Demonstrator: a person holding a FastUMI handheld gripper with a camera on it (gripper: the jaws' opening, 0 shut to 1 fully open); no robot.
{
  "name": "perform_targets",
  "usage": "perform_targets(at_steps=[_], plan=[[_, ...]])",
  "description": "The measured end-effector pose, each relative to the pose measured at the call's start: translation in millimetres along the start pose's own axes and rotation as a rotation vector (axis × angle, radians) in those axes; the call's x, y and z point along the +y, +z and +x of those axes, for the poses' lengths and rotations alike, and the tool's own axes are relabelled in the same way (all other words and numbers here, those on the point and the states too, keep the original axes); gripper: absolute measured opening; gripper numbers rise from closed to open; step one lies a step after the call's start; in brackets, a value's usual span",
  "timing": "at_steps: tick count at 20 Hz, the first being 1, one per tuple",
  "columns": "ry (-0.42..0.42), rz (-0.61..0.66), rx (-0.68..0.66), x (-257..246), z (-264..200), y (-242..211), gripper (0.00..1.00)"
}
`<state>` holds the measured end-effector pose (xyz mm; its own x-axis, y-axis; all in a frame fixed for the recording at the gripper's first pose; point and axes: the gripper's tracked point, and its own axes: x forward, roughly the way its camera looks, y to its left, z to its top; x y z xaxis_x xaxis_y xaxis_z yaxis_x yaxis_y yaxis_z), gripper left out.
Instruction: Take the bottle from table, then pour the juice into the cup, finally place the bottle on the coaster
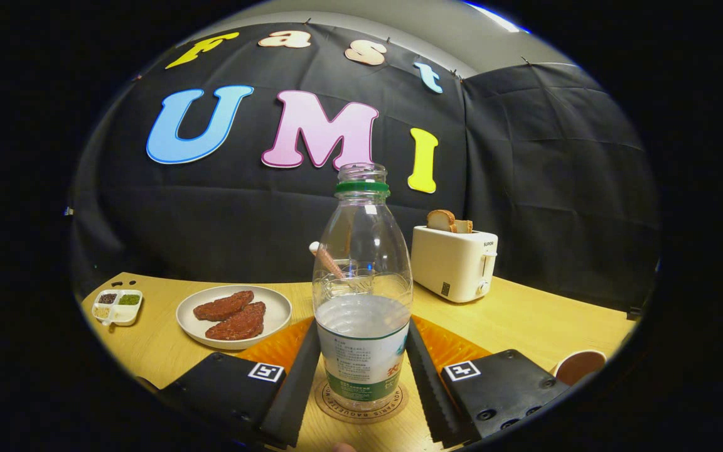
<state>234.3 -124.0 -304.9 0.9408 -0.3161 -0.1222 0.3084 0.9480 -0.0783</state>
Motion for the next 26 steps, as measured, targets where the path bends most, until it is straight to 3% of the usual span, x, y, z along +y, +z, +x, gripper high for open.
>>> perform_targets(at_steps=[6,9,15,26], plan=[[-0.031,-0.002,0.010,-6,-1,-2,0.84],[-0.049,0.016,0.006,-12,-5,-1,0.99],[-0.021,0.062,0.038,-10,-22,-3,0.99],[0.127,0.048,0.073,6,-97,4,0.99]])
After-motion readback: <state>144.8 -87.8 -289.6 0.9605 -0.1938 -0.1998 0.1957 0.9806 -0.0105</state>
